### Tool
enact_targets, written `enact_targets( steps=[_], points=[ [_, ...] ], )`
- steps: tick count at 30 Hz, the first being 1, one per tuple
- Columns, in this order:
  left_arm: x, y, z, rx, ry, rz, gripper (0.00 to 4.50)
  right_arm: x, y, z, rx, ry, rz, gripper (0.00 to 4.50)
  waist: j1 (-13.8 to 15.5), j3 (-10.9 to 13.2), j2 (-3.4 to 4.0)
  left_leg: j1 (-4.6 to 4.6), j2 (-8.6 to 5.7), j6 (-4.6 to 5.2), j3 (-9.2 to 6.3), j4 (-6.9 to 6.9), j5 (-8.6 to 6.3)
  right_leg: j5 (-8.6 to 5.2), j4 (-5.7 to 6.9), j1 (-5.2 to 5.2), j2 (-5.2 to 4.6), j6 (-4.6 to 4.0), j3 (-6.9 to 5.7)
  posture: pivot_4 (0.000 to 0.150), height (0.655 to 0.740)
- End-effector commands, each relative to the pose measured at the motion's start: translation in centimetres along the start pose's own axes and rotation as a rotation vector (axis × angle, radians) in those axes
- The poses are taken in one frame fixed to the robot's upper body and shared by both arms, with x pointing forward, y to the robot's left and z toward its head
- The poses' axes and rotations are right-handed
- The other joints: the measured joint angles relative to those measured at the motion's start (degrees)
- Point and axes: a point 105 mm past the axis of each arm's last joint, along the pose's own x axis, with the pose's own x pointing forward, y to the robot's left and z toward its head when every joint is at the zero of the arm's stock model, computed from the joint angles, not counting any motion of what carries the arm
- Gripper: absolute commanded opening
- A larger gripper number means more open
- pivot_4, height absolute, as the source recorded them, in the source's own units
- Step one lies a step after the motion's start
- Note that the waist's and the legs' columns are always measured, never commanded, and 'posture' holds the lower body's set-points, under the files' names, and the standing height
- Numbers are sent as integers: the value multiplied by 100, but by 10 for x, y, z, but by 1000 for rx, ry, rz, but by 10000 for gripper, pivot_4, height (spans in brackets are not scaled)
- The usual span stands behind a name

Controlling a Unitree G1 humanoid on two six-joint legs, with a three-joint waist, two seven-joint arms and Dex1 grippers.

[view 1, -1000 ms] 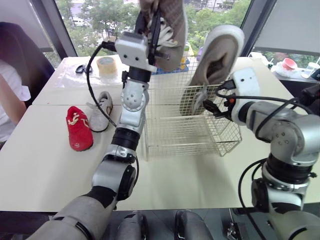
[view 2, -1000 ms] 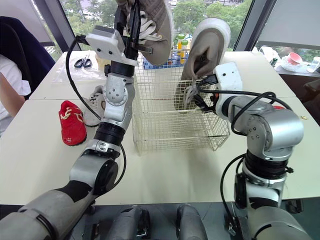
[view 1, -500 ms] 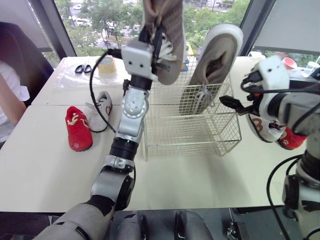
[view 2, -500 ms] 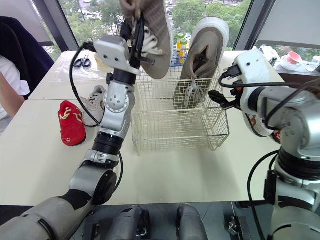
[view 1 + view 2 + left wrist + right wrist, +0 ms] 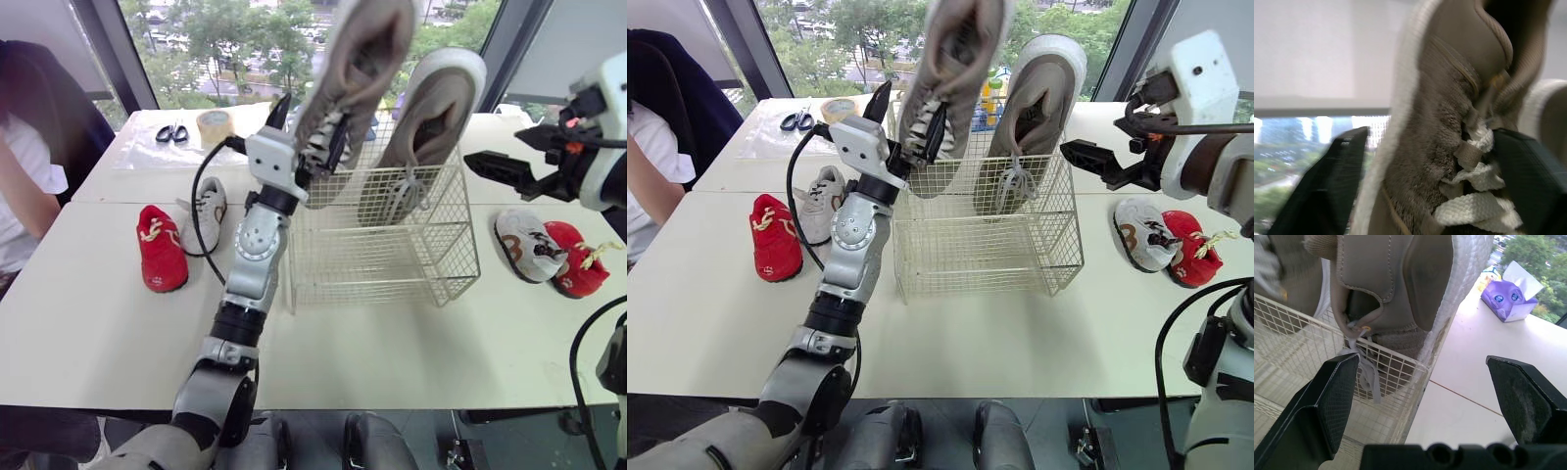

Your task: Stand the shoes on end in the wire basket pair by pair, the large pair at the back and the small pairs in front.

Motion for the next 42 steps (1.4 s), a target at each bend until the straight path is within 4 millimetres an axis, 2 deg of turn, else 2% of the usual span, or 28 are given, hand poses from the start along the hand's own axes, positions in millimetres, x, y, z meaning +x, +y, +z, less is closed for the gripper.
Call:
enact_targets(
  steps=[1, 4, 7, 11, 17, 19, 22, 28, 33, 42],
  points=[
    [-5, -10, 10, -121, 58, -129, 44320, -8, -6, 11, -15, -55, -15, 45000, -4, 0, 1, 0, 0, 0, 0, 0, 0, 0, 0, 0, 0, 0, 0, 1500, 7400],
    [-18, -12, 16, -146, 147, -251, 44320, -5, -8, 9, -16, -48, -10, 45000, -11, 1, 1, 0, 1, 0, -1, -1, 0, 0, 1, -1, 3, 0, 0, 1500, 7400],
    [-24, -6, 23, -192, 200, -270, 44320, -5, -11, 8, -18, -46, -9, 45000, -5, 1, 1, -1, 1, 0, -1, -1, 0, 0, 0, -1, 4, 0, 1, 1500, 7400],
    [-39, -1, 29, -237, 326, -379, 44320, -4, -15, 6, -18, -38, -9, 45000, -13, 2, 2, -1, 0, -1, -2, -1, 0, -1, 0, 0, 5, 1, 2, 1500, 7400],
    [-45, 30, 56, -373, 404, -415, 44320, -14, -44, -15, -25, 37, -99, 45000, -5, 3, 1, -2, 1, -3, -2, -1, 2, -2, -2, 0, 9, 2, 4, 1500, 7400],
    [-52, 36, 66, -444, 445, -470, 44320, -19, -60, -28, -31, 88, -154, 45000, -7, 4, -1, -2, 0, -4, -2, 0, 2, -2, -3, 0, 10, 3, 6, 1500, 7400],
    [-64, 36, 76, -480, 500, -567, 44320, -23, -86, -61, -46, 196, -246, 45000, -5, 4, -1, 0, 0, -17, -1, -1, 9, -5, -2, 3, 11, 8, 6, 1500, 7400],
    [-79, 29, 76, -496, 581, -663, 44320, -17, -117, -121, -41, 337, -314, 45000, -14, 4, 0, 5, -2, -51, 7, -1, 29, -6, -3, 3, 14, 8, 15, 1500, 7400],
    [-88, 20, 72, -510, 616, -704, 44320, -4, -122, -156, 7, 399, -292, 45000, -18, 5, 0, 7, 3, -59, 7, -3, 34, -6, -2, 3, 23, 7, 20, 1500, 7400],
    [-106, 8, 57, -487, 673, -707, 44320, 15, -127, -194, 42, 452, -302, 45000, -26, 5, 1, 8, 3, -63, 8, -3, 36, -6, -2, 2, 24, 7, 23, 1500, 7400]
  ],
)
